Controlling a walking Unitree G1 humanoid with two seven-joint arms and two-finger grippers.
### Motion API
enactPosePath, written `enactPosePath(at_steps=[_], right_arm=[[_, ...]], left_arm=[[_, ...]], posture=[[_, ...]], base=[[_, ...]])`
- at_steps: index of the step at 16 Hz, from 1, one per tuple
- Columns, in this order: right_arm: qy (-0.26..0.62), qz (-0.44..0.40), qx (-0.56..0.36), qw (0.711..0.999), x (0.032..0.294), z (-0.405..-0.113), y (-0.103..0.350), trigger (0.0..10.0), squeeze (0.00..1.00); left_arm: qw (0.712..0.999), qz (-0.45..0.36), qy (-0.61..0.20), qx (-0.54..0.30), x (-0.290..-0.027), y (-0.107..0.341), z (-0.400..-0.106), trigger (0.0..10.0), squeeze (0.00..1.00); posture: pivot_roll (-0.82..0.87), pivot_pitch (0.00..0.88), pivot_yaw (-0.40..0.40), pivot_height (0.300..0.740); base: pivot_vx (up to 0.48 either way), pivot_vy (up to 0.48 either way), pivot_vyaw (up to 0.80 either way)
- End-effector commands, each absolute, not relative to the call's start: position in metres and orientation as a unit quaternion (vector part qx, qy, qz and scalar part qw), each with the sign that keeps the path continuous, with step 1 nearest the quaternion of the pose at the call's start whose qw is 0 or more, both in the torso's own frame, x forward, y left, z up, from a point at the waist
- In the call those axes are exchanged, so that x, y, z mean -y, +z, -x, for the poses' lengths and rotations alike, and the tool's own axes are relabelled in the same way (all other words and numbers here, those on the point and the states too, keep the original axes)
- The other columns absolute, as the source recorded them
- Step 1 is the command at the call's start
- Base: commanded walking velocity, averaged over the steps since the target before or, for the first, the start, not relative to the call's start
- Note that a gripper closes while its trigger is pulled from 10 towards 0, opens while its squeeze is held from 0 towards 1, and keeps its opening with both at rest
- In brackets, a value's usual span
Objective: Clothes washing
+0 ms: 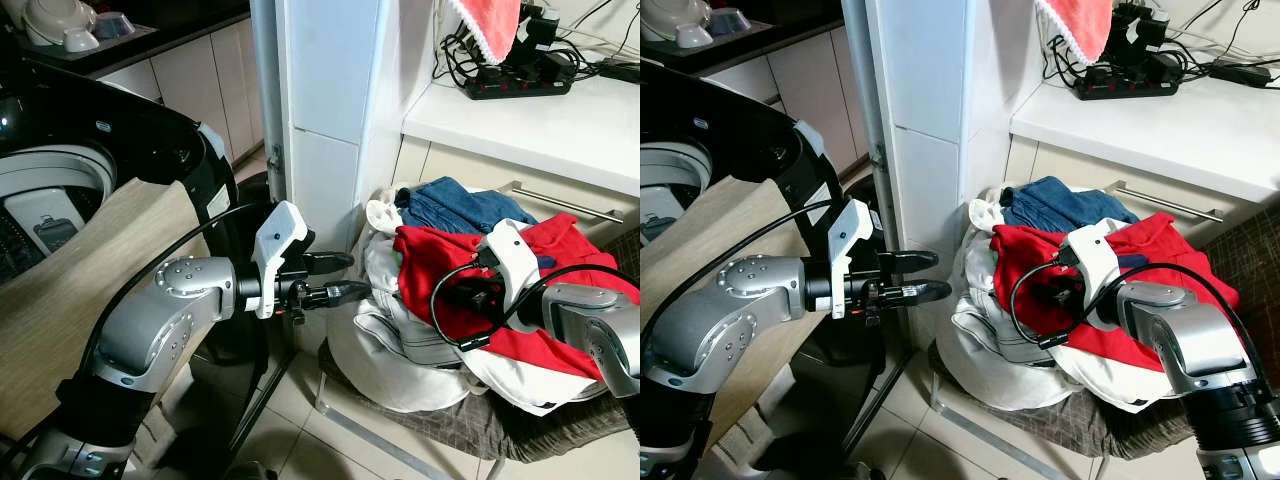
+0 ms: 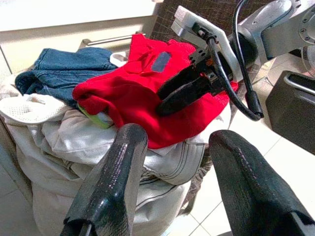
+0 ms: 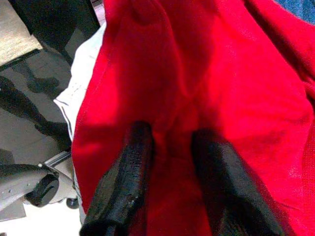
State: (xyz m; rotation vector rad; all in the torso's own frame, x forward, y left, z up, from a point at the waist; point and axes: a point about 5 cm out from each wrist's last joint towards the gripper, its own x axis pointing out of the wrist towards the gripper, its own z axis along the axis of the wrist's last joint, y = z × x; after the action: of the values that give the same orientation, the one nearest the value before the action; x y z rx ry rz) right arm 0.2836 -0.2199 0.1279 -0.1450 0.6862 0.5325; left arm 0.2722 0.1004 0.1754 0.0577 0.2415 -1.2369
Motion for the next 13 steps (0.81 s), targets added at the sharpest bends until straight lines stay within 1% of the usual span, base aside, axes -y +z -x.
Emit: enactPosePath(at_steps=[1, 5, 6, 7, 8, 9, 10, 11, 12, 13], right_arm=[[0.254, 0.077, -0.336, 0.904, 0.224, -0.282, 0.127, 0.0, 0.0], [0.253, 0.075, -0.327, 0.907, 0.225, -0.285, 0.129, 0.0, 0.0], [0.255, 0.063, -0.316, 0.912, 0.224, -0.286, 0.133, 0.0, 0.0], [0.268, 0.027, -0.276, 0.923, 0.222, -0.29, 0.146, 0.0, 0.0], [0.274, 0.015, -0.261, 0.926, 0.221, -0.29, 0.151, 0.0, 0.0], [0.291, -0.019, -0.215, 0.932, 0.218, -0.293, 0.167, 0.0, 0.0], [0.317, -0.055, -0.154, 0.934, 0.215, -0.293, 0.188, 0.0, 0.0], [0.347, -0.071, -0.102, 0.93, 0.212, -0.291, 0.207, 0.0, 0.0], [0.361, -0.075, -0.079, 0.926, 0.21, -0.289, 0.215, 0.0, 0.0], [0.4, -0.094, -0.038, 0.911, 0.206, -0.283, 0.231, 0.0, 0.0]], left_arm=[[0.806, -0.031, -0.579, -0.116, -0.099, 0.176, -0.269, 10.0, 0.0], [0.809, -0.031, -0.574, -0.12, -0.099, 0.176, -0.27, 10.0, 0.0], [0.811, -0.031, -0.572, -0.119, -0.099, 0.176, -0.271, 10.0, 0.0], [0.821, -0.028, -0.561, -0.104, -0.1, 0.181, -0.274, 10.0, 0.0], [0.827, -0.024, -0.554, -0.096, -0.1, 0.183, -0.276, 10.0, 0.0], [0.843, -0.012, -0.532, -0.078, -0.1, 0.19, -0.284, 10.0, 0.0], [0.862, 0.008, -0.504, -0.044, -0.1, 0.202, -0.293, 10.0, 0.0], [0.874, 0.013, -0.487, -0.003, -0.097, 0.214, -0.299, 10.0, 0.0], [0.878, 0.011, -0.478, 0.015, -0.095, 0.219, -0.302, 10.0, 0.0], [0.876, 0.026, -0.478, 0.057, -0.088, 0.231, -0.303, 10.0, 0.69]], posture=[[-0.12, 0.0, 0.026, 0.74], [-0.12, 0.0, 0.028, 0.74], [-0.12, 0.0, 0.026, 0.74], [-0.12, 0.0, 0.026, 0.74], [-0.12, 0.0, 0.026, 0.74], [-0.12, 0.0, 0.026, 0.74], [-0.12, 0.0, 0.026, 0.74], [-0.12, 0.0, 0.025, 0.74], [-0.12, 0.0, 0.025, 0.74], [-0.13, 0.0, 0.023, 0.74]], base=[[0.0, 0.0, 0.0], [0.0, 0.0, 0.0], [0.0, 0.0, 0.0], [0.0, 0.0, 0.0], [0.0, 0.0, 0.0], [0.0, 0.0, 0.0], [0.0, 0.0, 0.0], [0.0, 0.0, 0.0], [0.0, 0.0, 0.0], [0.0, 0.0, 0.0]])
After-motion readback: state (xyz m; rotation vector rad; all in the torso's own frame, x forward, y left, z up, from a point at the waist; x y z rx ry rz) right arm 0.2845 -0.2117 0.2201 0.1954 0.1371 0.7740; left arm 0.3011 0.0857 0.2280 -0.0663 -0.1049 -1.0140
